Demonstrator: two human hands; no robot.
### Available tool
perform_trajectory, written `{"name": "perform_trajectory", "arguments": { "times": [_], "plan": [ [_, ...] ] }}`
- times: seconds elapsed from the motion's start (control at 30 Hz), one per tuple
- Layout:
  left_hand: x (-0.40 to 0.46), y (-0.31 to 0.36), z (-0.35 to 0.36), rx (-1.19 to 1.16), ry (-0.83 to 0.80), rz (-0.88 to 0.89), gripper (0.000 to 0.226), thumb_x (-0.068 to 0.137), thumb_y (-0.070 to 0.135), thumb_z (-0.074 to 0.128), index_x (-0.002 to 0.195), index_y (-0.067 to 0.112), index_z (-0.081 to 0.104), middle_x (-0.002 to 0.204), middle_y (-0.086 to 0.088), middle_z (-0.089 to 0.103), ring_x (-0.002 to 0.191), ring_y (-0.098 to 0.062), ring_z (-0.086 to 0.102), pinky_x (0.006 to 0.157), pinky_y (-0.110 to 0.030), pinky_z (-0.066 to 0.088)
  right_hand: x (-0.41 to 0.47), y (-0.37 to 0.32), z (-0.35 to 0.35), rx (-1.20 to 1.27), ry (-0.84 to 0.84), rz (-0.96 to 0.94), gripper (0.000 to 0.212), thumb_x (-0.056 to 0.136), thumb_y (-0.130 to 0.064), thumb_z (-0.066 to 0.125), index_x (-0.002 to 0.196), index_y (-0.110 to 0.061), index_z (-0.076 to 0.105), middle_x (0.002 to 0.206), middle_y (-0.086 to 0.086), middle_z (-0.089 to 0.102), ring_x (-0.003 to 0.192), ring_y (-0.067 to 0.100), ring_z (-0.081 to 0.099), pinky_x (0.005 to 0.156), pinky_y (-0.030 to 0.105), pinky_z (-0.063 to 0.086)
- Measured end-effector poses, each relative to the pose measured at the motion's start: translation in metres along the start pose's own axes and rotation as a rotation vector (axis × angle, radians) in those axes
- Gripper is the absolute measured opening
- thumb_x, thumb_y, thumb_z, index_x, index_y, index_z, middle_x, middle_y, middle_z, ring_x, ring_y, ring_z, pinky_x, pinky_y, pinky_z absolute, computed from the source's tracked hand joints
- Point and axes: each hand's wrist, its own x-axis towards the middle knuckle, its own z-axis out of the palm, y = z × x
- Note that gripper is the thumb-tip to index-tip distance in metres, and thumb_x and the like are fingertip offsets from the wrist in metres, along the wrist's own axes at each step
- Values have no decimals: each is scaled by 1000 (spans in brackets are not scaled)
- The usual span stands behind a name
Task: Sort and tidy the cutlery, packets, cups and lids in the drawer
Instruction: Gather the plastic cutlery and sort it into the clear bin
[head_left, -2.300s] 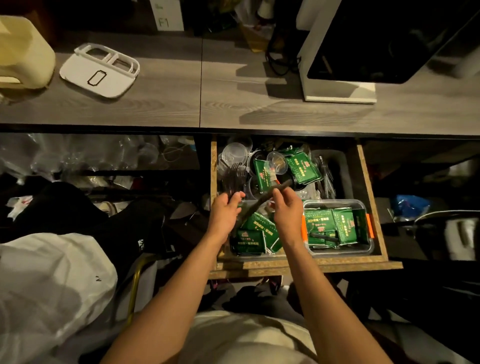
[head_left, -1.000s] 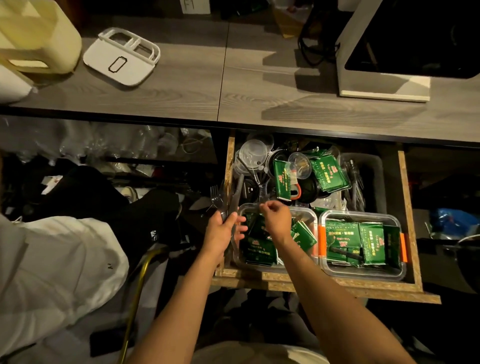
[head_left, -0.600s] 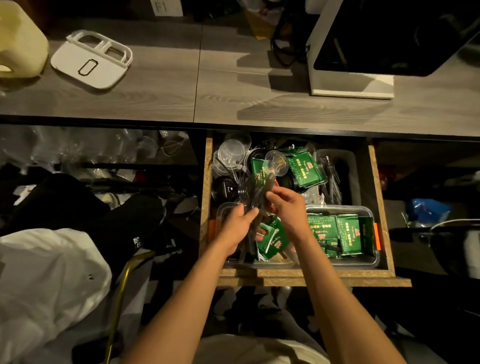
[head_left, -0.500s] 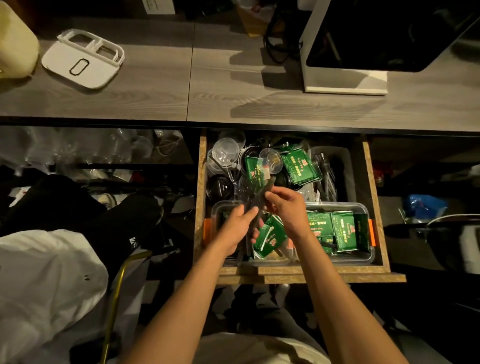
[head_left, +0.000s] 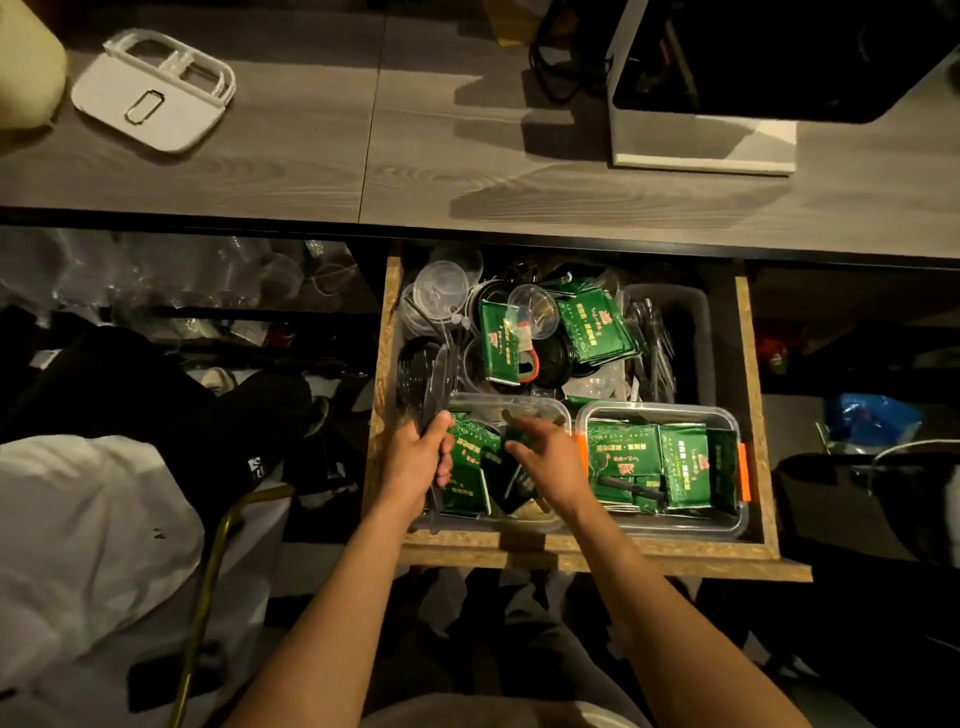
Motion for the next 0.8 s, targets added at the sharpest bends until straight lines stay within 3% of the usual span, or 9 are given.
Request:
{"name": "perform_trajectory", "arguments": {
  "times": [0.13, 0.27, 0.33, 0.4, 0.5, 0.6, 0.7, 0.8],
  "plan": [
    [7, -13, -4, 16, 42, -18, 18, 100, 31, 58, 97, 15, 51, 59, 7, 43, 40, -6, 35, 39, -23, 30, 24, 0, 23, -288, -31, -60, 46, 94, -24, 63, 137, -8, 53, 134, 12, 60, 123, 26, 55, 105, 34, 43],
    [13, -18, -3, 77, 53, -34, 23, 101, 32, 55, 106, 9, 53, 70, 1, 60, 45, -9, 52, 39, -22, 35, 39, 1, 25, -391, 148, -11, 30, 100, -32, 51, 103, -9, 69, 98, 12, 71, 93, 27, 65, 88, 39, 53],
    [15, -18, 1, 87, 48, -28, 19, 103, 30, 52, 111, 12, 55, 89, -3, 71, 60, -9, 67, 39, -21, 39, 38, 3, 24, -507, 252, -81, 21, 96, -24, 57, 94, -9, 72, 93, 11, 72, 90, 27, 66, 88, 37, 53],
    [16, -19, 4, 75, 28, -34, 24, 103, 30, 51, 118, 12, 55, 108, -2, 72, 83, -10, 73, 40, -21, 42, 29, 8, 23, -561, 369, -158, 15, 87, -15, 69, 99, -9, 73, 98, 11, 72, 92, 30, 65, 84, 36, 51],
    [16, -22, 11, 111, -23, -61, 41, 100, 37, 55, 131, 10, 53, 121, 4, 67, 100, -7, 68, 45, -22, 48, 9, 12, 18, -341, 496, 10, 35, 88, -17, 68, 122, -10, 64, 115, 9, 61, 103, 26, 58, 87, 35, 47],
    [16, -22, 16, 150, -46, -95, 44, 97, 44, 56, 131, 16, 55, 112, 14, 67, 84, -2, 66, 51, -26, 51, 1, 16, 11, -101, 568, 177, 51, 92, -21, 65, 139, -10, 49, 128, 9, 47, 113, 21, 51, 96, 30, 45],
    [15, -22, 23, 158, -66, -89, 37, 99, 42, 55, 124, 15, 58, 115, 9, 67, 87, -3, 67, 49, -24, 50, 3, 19, 3, -105, 663, 172, 57, 88, -21, 70, 140, -11, 48, 131, 10, 44, 120, 23, 45, 99, 32, 44],
    [16, -22, 29, 147, -84, -61, 36, 100, 37, 53, 126, 14, 60, 119, 6, 66, 96, -2, 67, 46, -22, 47, 10, 22, -5, -34, 534, 246, 50, 88, -17, 70, 135, -11, 54, 129, 8, 47, 116, 21, 52, 103, 34, 47]
  ]
}}
